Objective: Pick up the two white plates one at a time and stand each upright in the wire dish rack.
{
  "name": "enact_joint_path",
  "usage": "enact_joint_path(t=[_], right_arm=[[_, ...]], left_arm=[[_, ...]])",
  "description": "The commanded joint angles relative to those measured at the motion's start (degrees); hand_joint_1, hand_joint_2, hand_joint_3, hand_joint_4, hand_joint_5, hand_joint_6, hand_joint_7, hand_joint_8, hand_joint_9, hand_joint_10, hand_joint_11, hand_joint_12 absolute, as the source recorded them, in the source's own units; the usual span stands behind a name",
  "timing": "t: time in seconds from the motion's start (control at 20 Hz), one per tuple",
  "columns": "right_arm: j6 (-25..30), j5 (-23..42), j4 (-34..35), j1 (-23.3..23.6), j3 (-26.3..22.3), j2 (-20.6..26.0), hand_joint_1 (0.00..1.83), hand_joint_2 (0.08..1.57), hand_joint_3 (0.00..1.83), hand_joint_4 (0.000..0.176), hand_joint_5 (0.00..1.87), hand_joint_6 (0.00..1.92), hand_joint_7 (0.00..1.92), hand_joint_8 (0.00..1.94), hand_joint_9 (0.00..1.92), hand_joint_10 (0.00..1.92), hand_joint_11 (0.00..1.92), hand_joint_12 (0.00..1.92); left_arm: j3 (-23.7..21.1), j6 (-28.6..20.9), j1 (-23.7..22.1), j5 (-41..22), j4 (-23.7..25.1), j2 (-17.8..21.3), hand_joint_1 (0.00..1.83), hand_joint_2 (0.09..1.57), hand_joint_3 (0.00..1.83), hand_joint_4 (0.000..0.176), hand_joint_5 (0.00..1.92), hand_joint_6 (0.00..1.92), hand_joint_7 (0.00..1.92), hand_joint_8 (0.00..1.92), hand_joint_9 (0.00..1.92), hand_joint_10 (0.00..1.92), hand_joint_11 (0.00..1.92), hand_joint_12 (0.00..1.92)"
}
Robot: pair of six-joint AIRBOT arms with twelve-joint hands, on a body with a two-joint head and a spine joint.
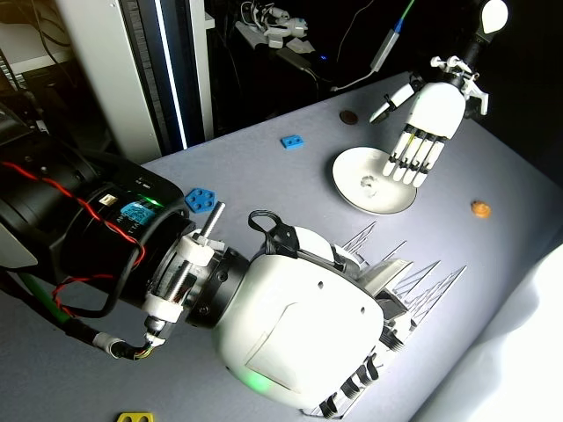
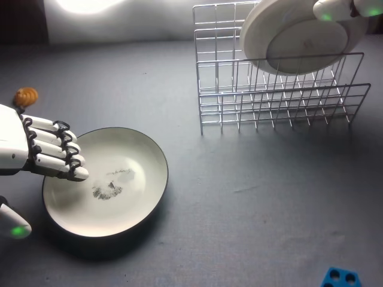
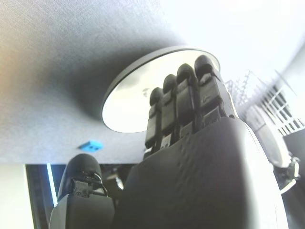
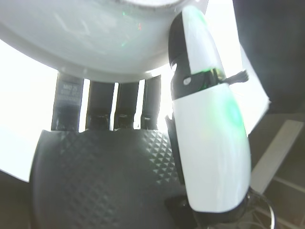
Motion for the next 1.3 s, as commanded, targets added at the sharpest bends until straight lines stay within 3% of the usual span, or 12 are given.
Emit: enact_joint_path(t=[0.0, 0.15, 0.35, 0.4, 0.6, 0.95, 1.15, 1.25], right_arm=[[1.0, 7.3, 1.2, 0.3, 0.6, 0.3, 1.21, 1.13, 0.00, 0.028, 0.92, 1.10, 1.00, 0.96, 1.11, 0.49, 0.80, 1.32], [2.4, 7.3, 1.2, -0.8, 1.7, -0.2, 1.20, 1.15, 0.00, 0.025, 0.87, 1.18, 0.95, 1.03, 1.08, 0.50, 0.78, 1.35], [4.8, 7.3, 1.2, -1.9, 3.1, -0.9, 1.20, 1.14, 0.00, 0.027, 0.91, 1.14, 0.98, 0.98, 1.10, 0.51, 0.82, 1.32], [5.0, 7.5, 1.2, -2.1, 3.3, -1.1, 1.20, 1.15, 0.00, 0.026, 0.88, 1.18, 0.96, 1.02, 1.08, 0.52, 0.80, 1.34], [5.0, 8.5, 1.2, -2.7, 3.7, -1.9, 1.18, 1.18, 0.00, 0.024, 0.83, 1.25, 0.92, 1.09, 1.05, 0.54, 0.77, 1.36], [5.2, 8.8, 1.0, -3.6, 5.1, -3.5, 1.19, 1.17, 0.00, 0.023, 0.85, 1.22, 0.94, 1.05, 1.06, 0.55, 0.79, 1.34], [6.0, 9.2, 1.0, -3.8, 6.2, -4.7, 1.18, 1.18, 0.00, 0.012, 0.80, 1.27, 0.93, 1.09, 1.03, 0.56, 0.75, 1.37], [6.1, 9.4, 0.9, -3.8, 6.2, -4.8, 1.17, 1.20, 0.00, 0.022, 0.79, 1.30, 0.88, 1.14, 0.99, 0.57, 0.71, 1.39]], left_arm=[[0.4, -0.2, -0.1, -1.1, -3.1, 0.1, 0.00, 1.12, 0.00, 0.000, 0.16, 0.01, 0.17, 0.01, 0.15, 0.00, 0.00, 0.27], [0.6, -0.2, 0.1, -0.8, -3.1, 0.0, 0.00, 1.12, 0.00, 0.000, 0.16, 0.01, 0.18, 0.00, 0.16, 0.00, 0.00, 0.31], [0.6, -0.2, 0.2, -0.6, -3.1, 0.0, 0.00, 1.13, 0.00, 0.000, 0.18, 0.01, 0.20, 0.01, 0.17, 0.00, 0.00, 0.33], [0.7, -0.2, 0.2, -0.6, -3.1, 0.0, 0.00, 1.13, 0.00, 0.000, 0.15, 0.00, 0.16, 0.00, 0.14, 0.00, 0.00, 0.26], [1.2, -0.2, 0.2, -0.4, -3.1, -0.2, 0.00, 1.13, 0.00, 0.000, 0.16, 0.00, 0.17, 0.00, 0.15, 0.00, 0.00, 0.29], [1.9, -0.2, 0.2, 0.1, -3.1, -0.5, 0.00, 1.12, 0.00, 0.000, 0.14, 0.00, 0.14, 0.00, 0.12, 0.00, 0.00, 0.23], [2.3, -0.2, 0.2, 0.2, -3.1, -0.6, 0.00, 1.13, 0.00, 0.000, 0.15, 0.00, 0.16, 0.00, 0.14, 0.00, 0.00, 0.25], [2.6, -0.2, 0.2, 0.2, -3.1, -0.7, 0.00, 1.13, 0.00, 0.000, 0.14, 0.00, 0.16, 0.00, 0.14, 0.00, 0.00, 0.26]])
